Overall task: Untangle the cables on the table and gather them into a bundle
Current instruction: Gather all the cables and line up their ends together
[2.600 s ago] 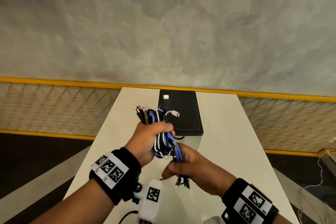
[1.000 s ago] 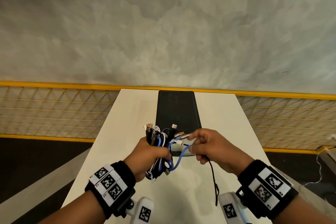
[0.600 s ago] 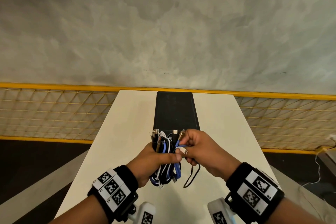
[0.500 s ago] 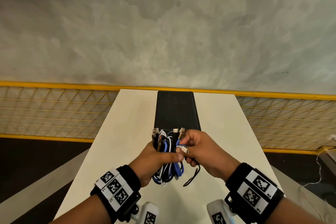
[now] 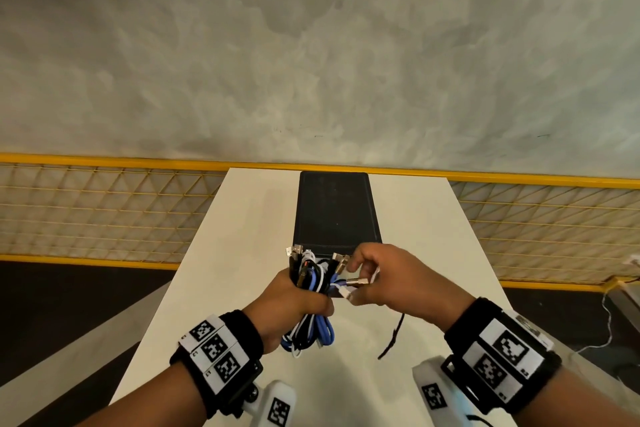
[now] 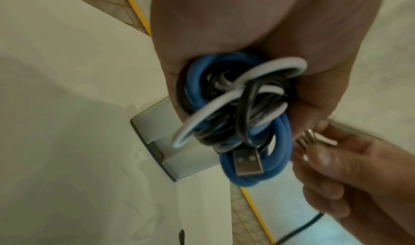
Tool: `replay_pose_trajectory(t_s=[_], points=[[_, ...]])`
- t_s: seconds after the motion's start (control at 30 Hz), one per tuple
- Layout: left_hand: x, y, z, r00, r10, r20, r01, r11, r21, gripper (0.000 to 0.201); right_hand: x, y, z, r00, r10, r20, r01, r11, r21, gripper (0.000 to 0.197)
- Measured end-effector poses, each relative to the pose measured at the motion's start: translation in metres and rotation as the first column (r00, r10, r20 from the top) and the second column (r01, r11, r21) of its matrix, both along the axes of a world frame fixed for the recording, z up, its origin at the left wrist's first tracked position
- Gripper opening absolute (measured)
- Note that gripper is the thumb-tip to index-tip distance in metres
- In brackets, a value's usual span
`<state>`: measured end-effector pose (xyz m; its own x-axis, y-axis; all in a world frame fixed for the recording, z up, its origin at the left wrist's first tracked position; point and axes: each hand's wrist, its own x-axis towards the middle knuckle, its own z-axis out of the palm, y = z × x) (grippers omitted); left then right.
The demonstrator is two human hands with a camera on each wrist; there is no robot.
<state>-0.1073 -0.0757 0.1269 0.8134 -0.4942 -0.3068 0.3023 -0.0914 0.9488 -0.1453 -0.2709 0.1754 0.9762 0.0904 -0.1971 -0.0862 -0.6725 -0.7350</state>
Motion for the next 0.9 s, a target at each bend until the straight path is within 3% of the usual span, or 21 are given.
replay_pose_trajectory(t_s=[0.07,0.17,0.27,0.37,0.43,0.6,0.7,0.9], points=[[0.002,0.006,0.0,0.999,0.042,-0.01,-0.042,0.999,0.014,0.015,-0.001,-0.012,0.001,0.999,0.008,-0.031,-0.011,0.997,-0.08,0.023],[0.01,0.013,0.004,0.993,0.119,-0.012,-0.12,0.993,-0.01,0.03,-0.008,-0.023,-0.005,0.999,0.018,-0.05,-0.025,0.991,-0.133,0.015],[0.021,0.015,0.013,0.984,0.181,0.004,-0.18,0.982,-0.049,0.018,-0.017,-0.016,-0.013,0.993,-0.114,-0.045,0.119,0.981,0.154,0.023],[0.018,0.006,0.021,0.992,0.121,0.024,-0.119,0.99,-0.073,0.018,-0.02,0.007,-0.012,0.95,-0.281,-0.138,0.311,0.799,0.514,0.027],[0.009,-0.003,0.021,0.999,0.045,0.018,-0.043,0.994,-0.097,0.025,-0.017,0.02,-0.008,0.932,-0.272,-0.238,0.362,0.706,0.609,0.028],[0.004,-0.016,0.013,1.0,-0.001,0.015,0.003,0.992,-0.13,0.038,-0.009,0.03,-0.003,0.9,-0.23,-0.37,0.42,0.685,0.596,0.024],[0.002,-0.018,0.012,0.997,0.055,0.046,-0.05,0.995,-0.087,0.032,-0.01,0.035,-0.004,0.886,-0.191,-0.423,0.426,0.697,0.577,0.027],[-0.005,-0.021,0.01,0.991,0.057,0.118,-0.052,0.998,-0.046,0.025,-0.012,0.032,-0.009,0.84,-0.123,-0.529,0.416,0.772,0.481,0.052]])
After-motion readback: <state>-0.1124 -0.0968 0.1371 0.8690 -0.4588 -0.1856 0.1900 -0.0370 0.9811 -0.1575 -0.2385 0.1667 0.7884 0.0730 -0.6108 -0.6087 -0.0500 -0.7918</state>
